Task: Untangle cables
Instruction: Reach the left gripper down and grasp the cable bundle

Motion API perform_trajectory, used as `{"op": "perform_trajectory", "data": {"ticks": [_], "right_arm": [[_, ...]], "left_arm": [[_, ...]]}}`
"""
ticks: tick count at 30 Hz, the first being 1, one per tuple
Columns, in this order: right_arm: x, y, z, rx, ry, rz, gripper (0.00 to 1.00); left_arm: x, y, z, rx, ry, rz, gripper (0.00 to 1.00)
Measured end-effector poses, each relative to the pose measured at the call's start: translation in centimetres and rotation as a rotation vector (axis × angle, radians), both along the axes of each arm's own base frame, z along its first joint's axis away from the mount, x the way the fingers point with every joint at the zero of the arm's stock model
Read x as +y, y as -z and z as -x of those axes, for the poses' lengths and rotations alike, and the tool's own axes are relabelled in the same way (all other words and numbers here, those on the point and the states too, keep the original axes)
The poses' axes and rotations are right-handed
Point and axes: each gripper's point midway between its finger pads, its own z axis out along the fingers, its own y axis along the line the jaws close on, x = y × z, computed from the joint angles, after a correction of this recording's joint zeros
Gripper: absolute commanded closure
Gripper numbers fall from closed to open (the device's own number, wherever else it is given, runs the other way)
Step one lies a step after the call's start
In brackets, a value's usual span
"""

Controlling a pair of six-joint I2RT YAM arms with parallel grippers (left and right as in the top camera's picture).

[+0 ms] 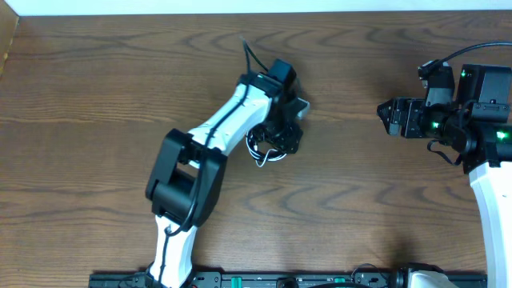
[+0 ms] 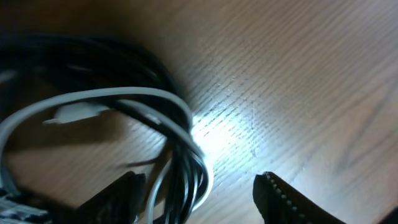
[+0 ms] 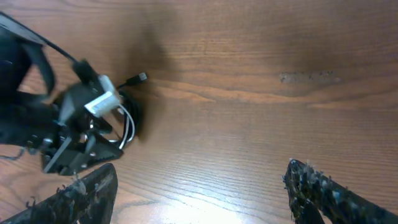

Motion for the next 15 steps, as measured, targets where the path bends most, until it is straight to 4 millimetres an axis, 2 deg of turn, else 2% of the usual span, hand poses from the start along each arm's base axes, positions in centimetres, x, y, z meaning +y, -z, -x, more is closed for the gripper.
{"op": "perform_trajectory", "data": {"ticks": [3,5,7,15], "right_arm": [[0.0,0.4,0.0,0.019,0.001,-0.001,0.15],[0.0,0.9,0.0,0.036,0.001,-0.003,0.14],[0.0,1.1,0.0,0.045,0.001,-0.003,0.14],[-0.1,1.2,0.0,0.05,0.003,-0.001,0.12]], "left_arm": [[-0.6,1.2,0.7,0.013,0.021,-0.029,0.52],[-0.8,2.0,0.7,-0.001,0.005,-0.07,0.64],[-0.8,2.2,0.4,-0.022,-0.022,-0.102,0.7],[-0.8,2.5,-1.3,-0.103,-0.113,-0.153,0.7]]}}
